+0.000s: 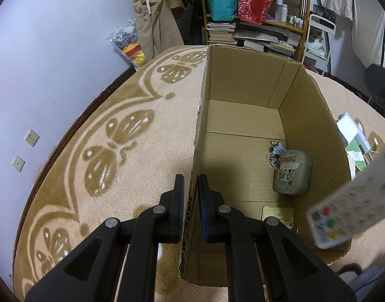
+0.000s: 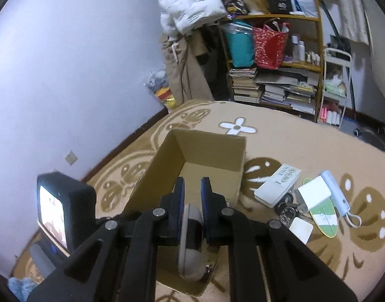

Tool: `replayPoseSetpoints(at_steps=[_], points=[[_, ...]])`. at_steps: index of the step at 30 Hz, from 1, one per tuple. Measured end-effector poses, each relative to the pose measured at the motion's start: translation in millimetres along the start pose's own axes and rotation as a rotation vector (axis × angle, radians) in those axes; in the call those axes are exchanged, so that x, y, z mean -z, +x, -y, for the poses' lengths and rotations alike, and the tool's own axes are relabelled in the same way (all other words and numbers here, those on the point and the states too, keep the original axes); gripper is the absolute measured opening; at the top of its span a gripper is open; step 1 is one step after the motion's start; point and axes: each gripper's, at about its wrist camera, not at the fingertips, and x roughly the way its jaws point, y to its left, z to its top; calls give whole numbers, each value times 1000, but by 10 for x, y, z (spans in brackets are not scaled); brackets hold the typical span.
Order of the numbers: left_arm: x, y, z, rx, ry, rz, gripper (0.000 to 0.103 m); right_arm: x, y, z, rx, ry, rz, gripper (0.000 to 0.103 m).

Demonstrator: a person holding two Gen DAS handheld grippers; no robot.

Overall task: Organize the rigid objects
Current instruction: 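Carry the remote into the box and open the right tool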

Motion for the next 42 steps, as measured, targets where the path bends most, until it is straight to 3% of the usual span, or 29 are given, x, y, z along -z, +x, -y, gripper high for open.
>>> replayPoseSetpoints(at_steps=[15, 25, 27, 35, 42], points=[[-10, 2, 0, 2, -2, -2, 11, 146, 379, 48, 20, 27, -116, 14], [-2, 4, -15, 0, 7, -1, 11, 87, 319, 111, 3, 72, -106, 20], [-8, 7, -5, 2, 5, -4, 11, 73, 292, 109, 22, 59, -100, 24], [-31, 11, -5, -3, 5, -7, 11, 8, 148, 263, 106, 60, -51, 66], [-39, 3, -6, -3, 4, -7, 11, 73, 179, 531, 203, 94, -77, 83]])
